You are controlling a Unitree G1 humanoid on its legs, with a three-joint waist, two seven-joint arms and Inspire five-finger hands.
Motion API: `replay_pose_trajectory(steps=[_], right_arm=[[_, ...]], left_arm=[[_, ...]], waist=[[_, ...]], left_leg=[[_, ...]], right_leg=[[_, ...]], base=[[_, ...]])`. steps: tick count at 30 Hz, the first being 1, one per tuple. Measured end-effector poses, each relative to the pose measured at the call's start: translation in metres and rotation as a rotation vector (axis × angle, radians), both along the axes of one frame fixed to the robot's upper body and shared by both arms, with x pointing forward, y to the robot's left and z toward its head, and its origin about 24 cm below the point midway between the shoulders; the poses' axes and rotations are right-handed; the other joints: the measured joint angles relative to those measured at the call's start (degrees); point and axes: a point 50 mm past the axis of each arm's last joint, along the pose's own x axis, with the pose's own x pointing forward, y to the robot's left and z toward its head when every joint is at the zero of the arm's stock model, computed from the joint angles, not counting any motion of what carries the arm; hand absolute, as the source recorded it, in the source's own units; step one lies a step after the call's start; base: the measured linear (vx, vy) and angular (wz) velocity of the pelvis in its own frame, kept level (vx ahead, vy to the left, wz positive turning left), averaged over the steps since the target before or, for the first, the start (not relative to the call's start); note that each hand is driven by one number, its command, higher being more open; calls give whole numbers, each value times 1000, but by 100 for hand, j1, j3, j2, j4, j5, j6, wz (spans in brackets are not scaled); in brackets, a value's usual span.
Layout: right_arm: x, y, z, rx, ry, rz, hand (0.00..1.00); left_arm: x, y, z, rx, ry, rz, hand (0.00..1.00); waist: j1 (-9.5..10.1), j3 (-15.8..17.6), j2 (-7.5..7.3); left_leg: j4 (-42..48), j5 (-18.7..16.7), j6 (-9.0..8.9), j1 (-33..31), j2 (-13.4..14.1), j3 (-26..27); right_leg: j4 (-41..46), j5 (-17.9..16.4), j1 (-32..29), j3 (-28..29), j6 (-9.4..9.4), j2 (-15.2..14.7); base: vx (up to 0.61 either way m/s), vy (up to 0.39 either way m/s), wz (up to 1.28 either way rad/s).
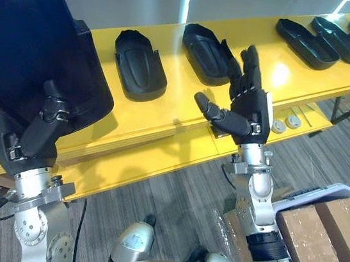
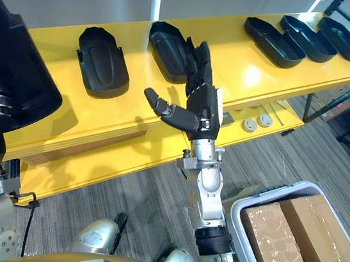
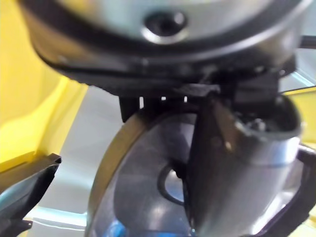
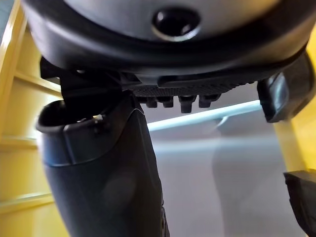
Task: Walk over and take three plastic housings, then place them on the shelf
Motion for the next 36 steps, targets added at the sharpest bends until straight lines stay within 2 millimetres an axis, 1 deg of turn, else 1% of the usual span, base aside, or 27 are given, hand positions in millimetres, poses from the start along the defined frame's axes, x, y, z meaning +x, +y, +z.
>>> replay_pose_trajectory(steps=[1, 2, 3, 4, 5, 6, 7, 8, 9, 10, 11, 13, 17, 19, 23, 24, 26, 27, 28, 29, 30, 31, 32, 33, 34, 35, 36], right_arm=[[0, -3, 1, -7, -6, -10, 100], [-1, -11, 5, -24, -22, -24, 100], [-2, -16, 8, -30, -38, -28, 100], [-6, -23, 18, -42, -84, -27, 100], [-8, -29, 29, -45, -136, -9, 100], [-8, -30, 31, -47, -144, 0, 100], [-9, -39, 42, -19, -187, 41, 100], [-8, -40, 48, -3, -209, 55, 100], [-9, -41, 51, 11, -223, 64, 100], [-14, -43, 56, 22, -250, 67, 100], [-18, -44, 58, 17, -266, 65, 100], [-24, -45, 56, 15, -263, 65, 100], [-31, -40, 35, 39, -203, 97, 100], [-34, -40, 28, 71, -184, 110, 100], [-37, -34, 17, 99, -138, 142, 100], [-37, -32, 13, 125, -112, 161, 100], [-37, -32, 13, 126, -112, 159, 100], [-37, -34, 14, 134, -111, 152, 100], [-36, -34, 14, 136, -110, 150, 100], [-34, -32, 12, 149, -97, 152, 100], [-33, -30, 10, 157, -86, 159, 100], [-29, -25, 7, 181, -69, 190, 100], [-26, -20, 6, 206, -61, 221, 100], [-26, -18, 5, 219, -60, 228, 100], [-27, -16, 3, 246, -69, 217, 100], [-25, -12, -3, 274, -39, 205, 100], [-24, -9, -6, 283, -16, 204, 100]], left_arm=[[4, -1, -2, -5, 5, -11, 0], [9, -3, -6, -12, 17, -27, 0], [12, -4, -8, -13, 22, -36, 0], [13, -3, -10, -6, 35, -46, 0], [15, -3, -12, -2, 46, -49, 0], [15, -3, -15, -8, 55, -50, 0], [12, -2, -17, -3, 74, -55, 0], [10, -1, -16, 3, 69, -54, 0], [10, -2, -14, 3, 62, -58, 0], [11, -5, -12, 4, 49, -73, 0], [11, -8, -11, 8, 41, -93, 0], [14, -15, -11, 7, 39, -128, 0], [16, -25, -14, -11, 60, -166, 0], [15, -25, -17, -19, 81, -165, 0], [8, -23, -25, -31, 132, -149, 0], [8, -25, -26, -39, 134, -155, 0], [10, -29, -25, -41, 129, -169, 0], [14, -36, -24, -41, 118, -208, 0], [14, -37, -24, -40, 117, -213, 0], [15, -39, -26, -41, 124, -223, 0], [15, -39, -27, -43, 128, -223, 0], [15, -38, -28, -46, 129, -210, 0], [14, -37, -28, -54, 120, -192, 0], [14, -37, -27, -52, 113, -189, 0], [17, -35, -22, -27, 85, -199, 0], [18, -34, -20, -5, 74, -211, 0], [18, -33, -19, 2, 70, -216, 0]], waist=[[-38, 3, 8], [-156, -8, -12], [-207, -17, -35], [-255, -69, -187], [-207, -120, -275], [-177, -142, -200], [-248, -306, 62], [-200, -335, 103], [-173, -350, 127], [-209, -360, 142], [-299, -364, 149], [-299, -381, 126], [-304, -486, -57], [-313, -530, -103], [-341, -541, -90], [-408, -543, -89], [-530, -545, -69], [-618, -472, 30], [-616, -443, 32], [-628, -396, 43], [-622, -395, 70], [-610, -396, 145], [-610, -463, 320], [-626, -499, 372], [-648, -474, 303], [-640, -425, 181], [-619, -422, 151]], left_leg=[[-47, 16, -24, 44, -8, -149], [-98, 81, -137, 92, -30, -439], [-103, 71, -175, 106, -71, -607], [-101, 17, -281, 114, -219, -811], [-62, -135, -452, 150, -279, -831], [-7, -174, -475, 136, -174, -779], [187, -298, -563, 3, 279, -39], [154, -287, -582, 49, 426, 148], [145, -280, -591, 42, 505, 360], [146, -240, -560, 17, 652, 923], [138, -186, -508, -14, 765, 1497], [-32, -45, -531, 57, 762, 1757], [-447, 187, -546, 201, 590, 1675], [-580, 254, -523, 253, 525, 1627], [-587, 269, -513, 164, 424, 1479], [-577, 185, -458, 58, 516, 1675], [-306, 128, -467, -166, 686, 2118], [554, 61, -482, -655, 984, 2321], [692, 62, -482, -707, 1035, 2321], [1138, 89, -528, -845, 1233, 2253], [1253, 118, -564, -832, 1318, 2145], [1379, 237, -610, -728, 1421, 1920], [1360, 87, -969, -554, 1328, 1692], [1332, -237, -1040, -501, 1221, 1750], [1341, -543, -1011, -459, 935, 1910], [1429, -646, -849, -499, 687, 1978], [1540, -748, -778, -579, 617, 2012]], right_leg=[[-35, 29, -66, 252, 46, 57], [-207, 82, -91, 717, 126, 187], [-358, 124, -63, 911, 180, 230], [-691, 409, 54, 1103, 126, 170], [-767, 946, 231, 947, 230, 22], [-791, 992, 295, 853, 219, 82], [-1220, 992, 723, 409, 99, 384], [-1349, 1010, 829, 353, 61, 494], [-1436, 1010, 906, 289, 36, 539], [-1522, 991, 1027, 96, -6, 570], [-1546, 966, 1096, -84, -45, 551], [-1589, 961, 1141, -165, -53, 516], [-1697, 971, 1227, -266, -36, 400], [-1765, 981, 1283, -289, -18, 367], [-1794, 999, 1331, -429, 14, 337], [-1787, 1020, 1330, -603, 42, 233], [-1750, 1020, 1327, -748, 46, 140], [-1541, 970, 1320, -926, 107, -72], [-1484, 955, 1322, -927, 130, -137], [-1227, 882, 1319, -891, 259, -426], [-1097, 856, 1318, -847, 330, -566], [-881, 805, 1298, -667, 590, -815], [-751, 763, 1240, -441, 860, -1024], [-749, 785, 1211, -341, 907, -1131], [-857, 859, 1241, -135, 1006, -1446], [-1100, 941, 1282, 71, 759, -1549], [-1201, 1038, 1309, 81, 503, -1575]], base=[[220, -196, 134], [180, -202, 123], [218, -302, 158], [212, -384, 136], [207, -373, 106], [214, -392, 105], [156, -260, 66], [170, -286, 69], [122, -185, 38], [128, -173, 67], [90, -105, 70], [68, -24, 38], [44, 33, 19], [5, 26, 17], [-32, 29, 27], [-30, 45, 59], [-40, 139, 85], [-44, 188, 76], [-52, 259, 55], [-28, 189, 2], [-32, 369, -21], [-6, 595, -48], [-11, 655, -48], [-19, 705, -21], [-75, 520, 6], [-86, 466, 14], [-113, 384, 2]])
